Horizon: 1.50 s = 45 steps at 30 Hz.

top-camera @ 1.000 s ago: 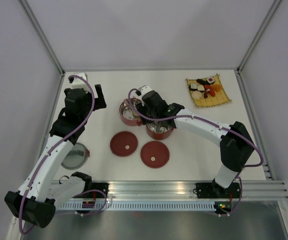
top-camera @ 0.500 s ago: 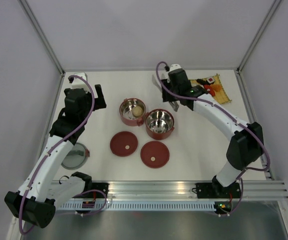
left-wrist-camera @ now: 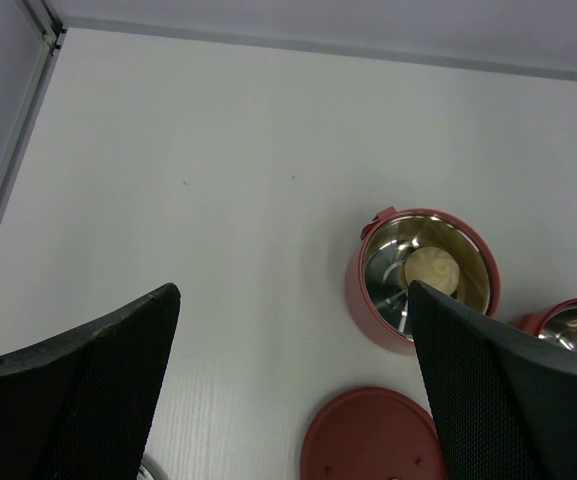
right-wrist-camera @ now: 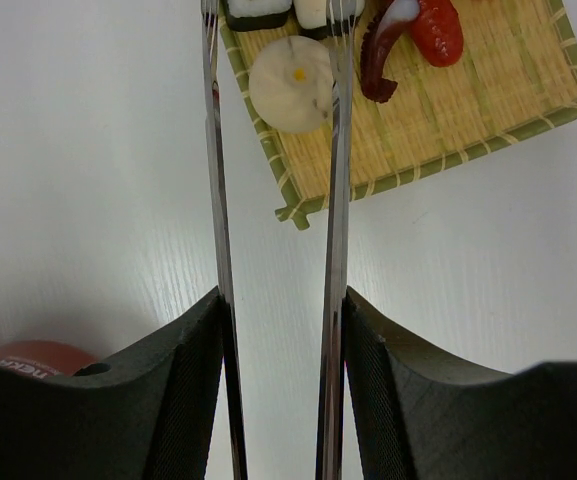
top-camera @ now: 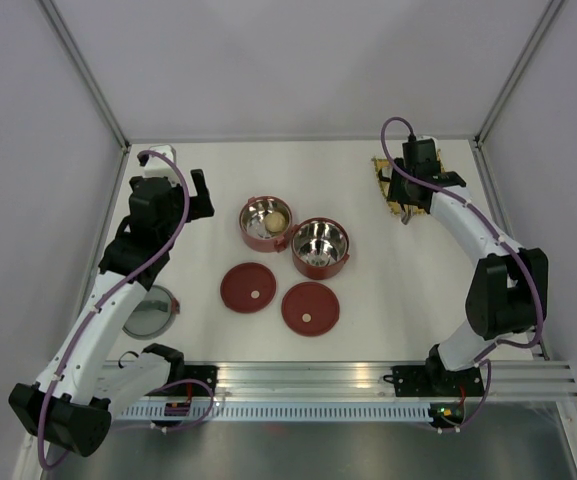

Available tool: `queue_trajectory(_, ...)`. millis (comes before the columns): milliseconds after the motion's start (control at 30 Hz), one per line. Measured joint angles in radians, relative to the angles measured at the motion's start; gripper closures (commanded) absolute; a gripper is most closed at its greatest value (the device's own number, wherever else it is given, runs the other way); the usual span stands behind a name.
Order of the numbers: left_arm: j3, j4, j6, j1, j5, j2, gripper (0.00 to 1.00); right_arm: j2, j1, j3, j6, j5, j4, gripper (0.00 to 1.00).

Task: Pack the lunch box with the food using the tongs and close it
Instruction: Pick up the fake food from the plate.

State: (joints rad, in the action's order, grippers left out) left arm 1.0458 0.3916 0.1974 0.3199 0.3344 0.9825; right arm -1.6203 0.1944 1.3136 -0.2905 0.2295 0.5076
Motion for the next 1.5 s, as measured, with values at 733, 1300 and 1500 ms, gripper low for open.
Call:
queue_trajectory(733,0.000,0.000,0.000,0.000,-0.027,-0.004,0.00,-0.061,-0.044,-0.001,-0.011,-0.066,0.018,0.41)
queue_trajectory(1300,0.000,0.000,0.000,0.000,-0.049,-0.004,0.00,-0.063,-0.044,-0.042,-0.009,-0.049,0.027,0.40)
queue_trajectory(1500,0.000,0.000,0.000,0.000,-0.050,-0.004,0.00,-0.084,-0.044,-0.042,-0.009,-0.051,0.025,0.42)
